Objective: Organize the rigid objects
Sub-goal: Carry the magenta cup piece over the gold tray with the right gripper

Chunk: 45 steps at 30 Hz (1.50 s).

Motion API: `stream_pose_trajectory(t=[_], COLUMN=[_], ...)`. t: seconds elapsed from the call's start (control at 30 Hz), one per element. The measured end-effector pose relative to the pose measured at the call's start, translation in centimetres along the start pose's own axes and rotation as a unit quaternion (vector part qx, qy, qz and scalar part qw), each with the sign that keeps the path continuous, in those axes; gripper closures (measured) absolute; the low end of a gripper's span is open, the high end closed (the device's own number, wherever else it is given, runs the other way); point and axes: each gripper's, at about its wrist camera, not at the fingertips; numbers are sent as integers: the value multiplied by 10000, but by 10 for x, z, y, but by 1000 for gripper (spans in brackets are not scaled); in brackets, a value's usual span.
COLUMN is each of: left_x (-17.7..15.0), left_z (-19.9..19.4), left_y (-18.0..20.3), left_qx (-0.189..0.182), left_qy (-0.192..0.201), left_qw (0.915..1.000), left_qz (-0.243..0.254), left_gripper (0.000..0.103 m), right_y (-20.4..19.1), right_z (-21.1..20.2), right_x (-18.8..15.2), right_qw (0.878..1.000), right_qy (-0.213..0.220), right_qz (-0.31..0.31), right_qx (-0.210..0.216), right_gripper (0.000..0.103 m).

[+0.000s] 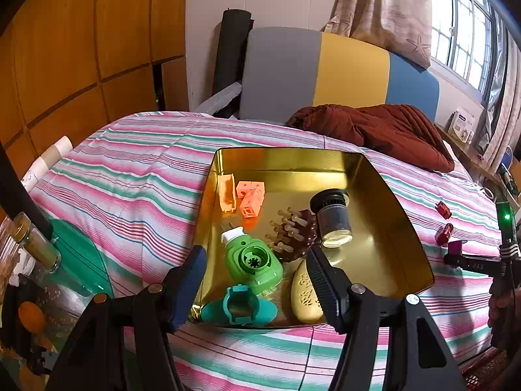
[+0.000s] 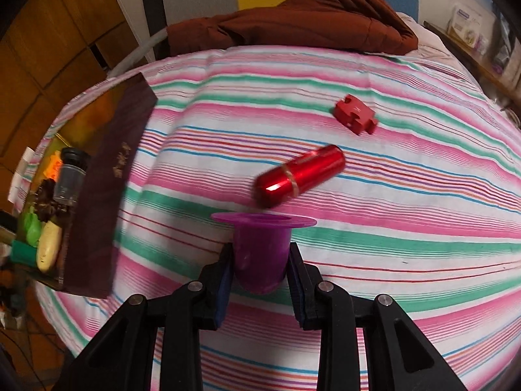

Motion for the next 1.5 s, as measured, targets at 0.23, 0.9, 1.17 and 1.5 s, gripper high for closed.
stream_pose_trajectory(t=[0.23, 0.9, 1.17, 1.5], left_x=[-1, -9, -11, -14], left_z=[0, 1, 0, 3], left_y=[-8, -27, -33, -48], left_qx=[-57, 170, 202, 144], left_qy=[6, -48, -57, -165], left_qw=[9999, 9994, 9991, 9979], left_qz=[-108, -306, -362, -603], left_gripper=[39, 39, 39, 39], right_y=[-22, -159, -184, -196], right_z=[-23, -49, -30, -4], right_x=[1, -5, -11, -6], right_qw=[9991, 9789, 9756, 9770], right_qy=[366, 773, 582, 315], right_qz=[-75, -1588, -1840, -1882], right_qx=[217, 1024, 1046, 951], right_gripper=[72, 72, 72, 72])
Point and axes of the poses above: each gripper's, at about its wrist camera, not at the fingertips, and z roughly the way its jaws point, y to its right, x to its top, and after that the axes turned 10 degrees about -y, right-handed
